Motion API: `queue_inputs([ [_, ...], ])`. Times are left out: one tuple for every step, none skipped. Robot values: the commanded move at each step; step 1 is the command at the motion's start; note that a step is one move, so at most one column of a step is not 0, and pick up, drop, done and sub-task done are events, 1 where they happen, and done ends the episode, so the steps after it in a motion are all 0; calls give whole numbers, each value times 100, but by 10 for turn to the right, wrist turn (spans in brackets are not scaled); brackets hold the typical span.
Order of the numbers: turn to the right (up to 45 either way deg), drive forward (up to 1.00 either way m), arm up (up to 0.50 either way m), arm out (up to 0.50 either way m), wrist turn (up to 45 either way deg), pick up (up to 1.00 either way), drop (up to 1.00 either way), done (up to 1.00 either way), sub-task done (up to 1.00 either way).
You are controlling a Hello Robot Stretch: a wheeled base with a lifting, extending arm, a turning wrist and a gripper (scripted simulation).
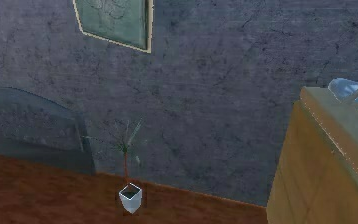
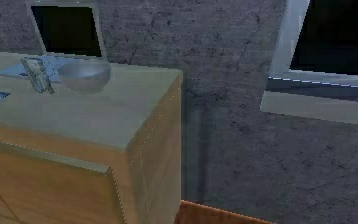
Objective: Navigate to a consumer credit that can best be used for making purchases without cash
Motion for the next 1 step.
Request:
queue_inputs([
  [0,5,0,0,0,0,0,0,0],
])
